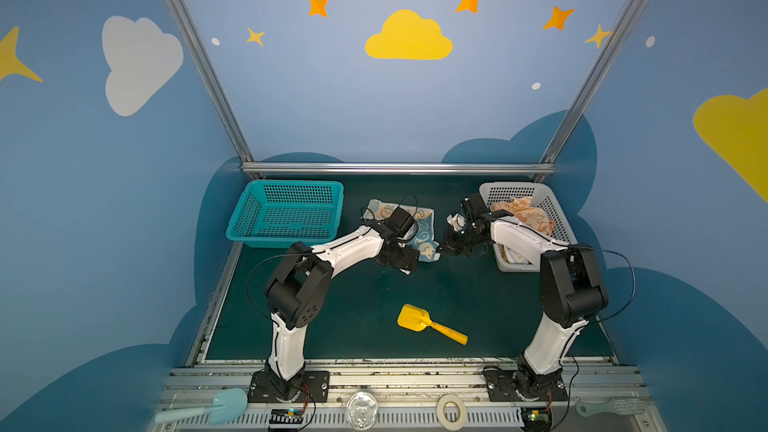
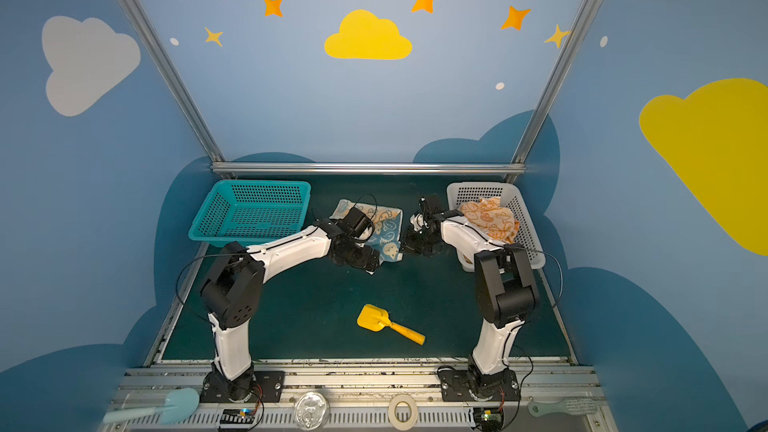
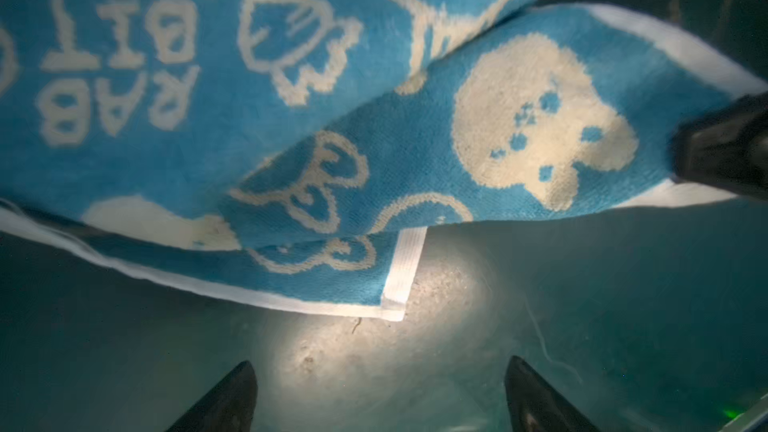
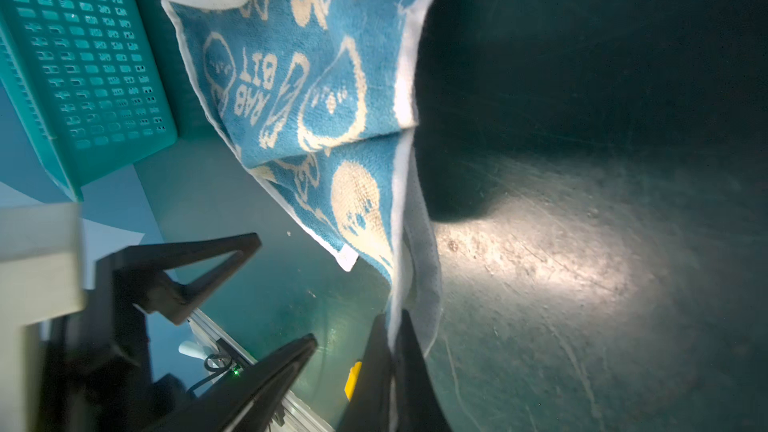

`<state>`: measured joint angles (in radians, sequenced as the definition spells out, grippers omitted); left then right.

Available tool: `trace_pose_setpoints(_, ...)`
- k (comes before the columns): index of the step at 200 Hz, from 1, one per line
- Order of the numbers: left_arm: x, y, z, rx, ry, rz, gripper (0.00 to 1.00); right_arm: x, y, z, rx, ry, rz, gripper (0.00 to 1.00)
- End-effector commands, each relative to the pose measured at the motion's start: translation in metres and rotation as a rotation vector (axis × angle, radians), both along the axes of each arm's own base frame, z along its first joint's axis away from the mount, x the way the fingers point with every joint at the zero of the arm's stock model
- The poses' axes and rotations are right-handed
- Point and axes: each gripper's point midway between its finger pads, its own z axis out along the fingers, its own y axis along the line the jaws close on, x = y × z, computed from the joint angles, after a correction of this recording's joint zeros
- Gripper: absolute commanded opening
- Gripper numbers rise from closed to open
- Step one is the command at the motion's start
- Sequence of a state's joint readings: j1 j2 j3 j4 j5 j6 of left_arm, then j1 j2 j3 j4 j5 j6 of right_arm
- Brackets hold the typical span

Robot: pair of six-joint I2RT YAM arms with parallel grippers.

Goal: Fold and stack the towels

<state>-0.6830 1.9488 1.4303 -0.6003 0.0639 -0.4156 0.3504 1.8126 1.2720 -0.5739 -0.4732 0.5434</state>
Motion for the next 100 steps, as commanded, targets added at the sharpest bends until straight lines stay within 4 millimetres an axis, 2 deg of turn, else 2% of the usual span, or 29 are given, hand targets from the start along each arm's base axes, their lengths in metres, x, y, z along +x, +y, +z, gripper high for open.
trace_pose_setpoints(1, -0.003, -0.011, -0.002, -0.022, 0.027, 0.007, 0.89, 0.0, -0.005, 0.015, 0.015, -0.013, -0.018, 0.0)
trace_pose_setpoints(18, -0.004, -0.014, -0.009, 0.002, 0.039, 0.004, 0.85, 0.001, -0.006, 0.016, 0.019, -0.015, -0.021, 0.0)
trace_pose_setpoints(42, -0.005, -0.011, -0.021, 0.071, 0.045, -0.01, 0.74, 0.001, -0.01, 0.015, 0.028, -0.014, -0.03, 0.0)
trace_pose_setpoints(100, -0.005, -0.004, -0.045, 0.16, 0.044, -0.015, 0.63, 0.003, -0.014, 0.012, 0.043, -0.008, -0.037, 0.0)
